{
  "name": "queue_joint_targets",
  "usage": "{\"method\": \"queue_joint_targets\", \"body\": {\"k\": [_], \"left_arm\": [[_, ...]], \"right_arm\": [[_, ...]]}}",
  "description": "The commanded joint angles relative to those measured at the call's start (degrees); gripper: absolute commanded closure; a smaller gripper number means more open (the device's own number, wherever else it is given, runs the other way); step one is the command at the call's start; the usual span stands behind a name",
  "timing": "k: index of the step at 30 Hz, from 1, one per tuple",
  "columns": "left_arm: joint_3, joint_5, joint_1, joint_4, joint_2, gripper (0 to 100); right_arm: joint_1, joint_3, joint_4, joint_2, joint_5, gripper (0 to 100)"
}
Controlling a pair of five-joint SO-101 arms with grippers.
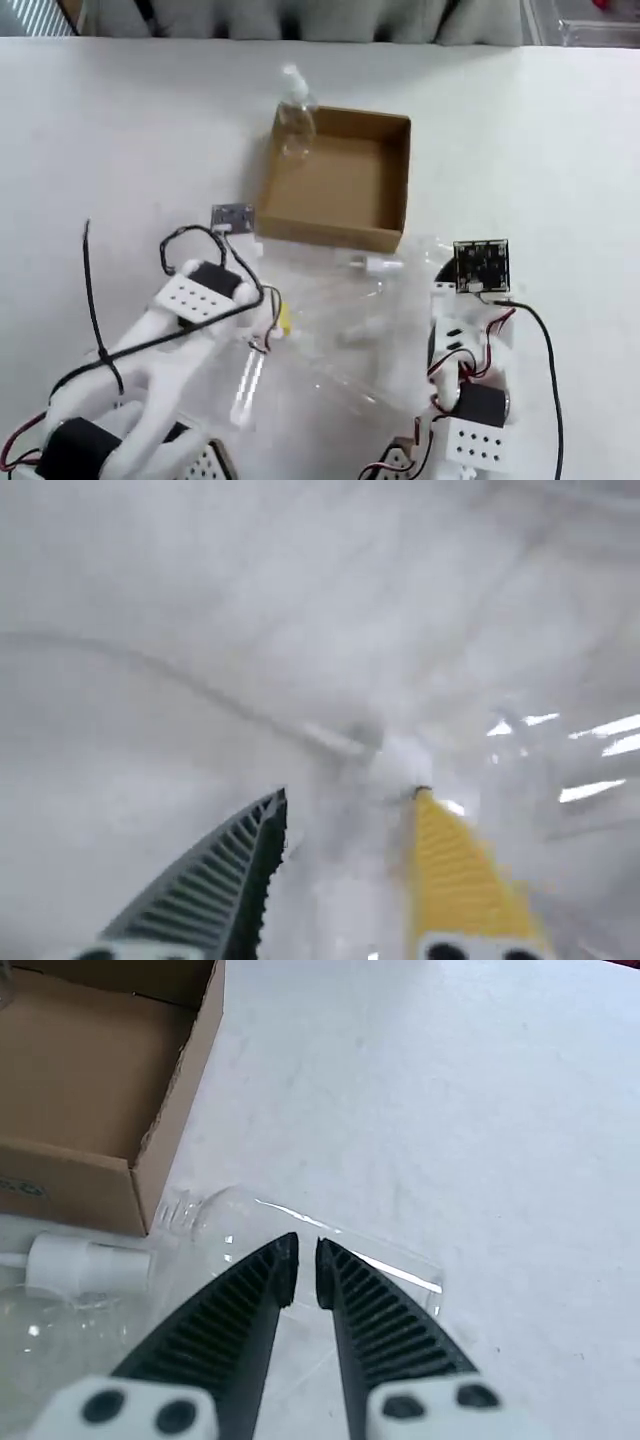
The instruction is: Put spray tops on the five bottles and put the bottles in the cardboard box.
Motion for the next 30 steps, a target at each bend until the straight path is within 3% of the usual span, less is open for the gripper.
{"method": "queue_joint_targets", "body": {"k": [1, 4, 11, 20, 27, 30], "left_arm": [[-0.2, 0.3, -0.1, 0.0, 1.3, 93], [-1.1, 0.3, -0.5, 0.0, 1.3, 98], [-3.5, 0.3, -1.0, -0.2, 1.3, 98], [-13.5, -0.1, -10.2, -0.4, 1.6, 98], [-21.1, -21.2, -17.5, -0.4, 1.7, 98], [-21.8, -27.1, -21.1, -0.4, 1.8, 98]], "right_arm": [[0.7, 0.5, 0.3, 0.3, 0.0, 98.2], [0.7, 0.5, 0.3, 0.3, 0.0, 98.2], [0.7, 0.5, 0.3, 0.3, 0.0, 98.2], [0.7, 0.5, 0.3, 0.3, 0.0, 98.2], [0.7, 0.5, 0.3, 0.3, 0.0, 98.2], [0.8, 0.5, 0.4, 0.3, 0.0, 98.2]]}}
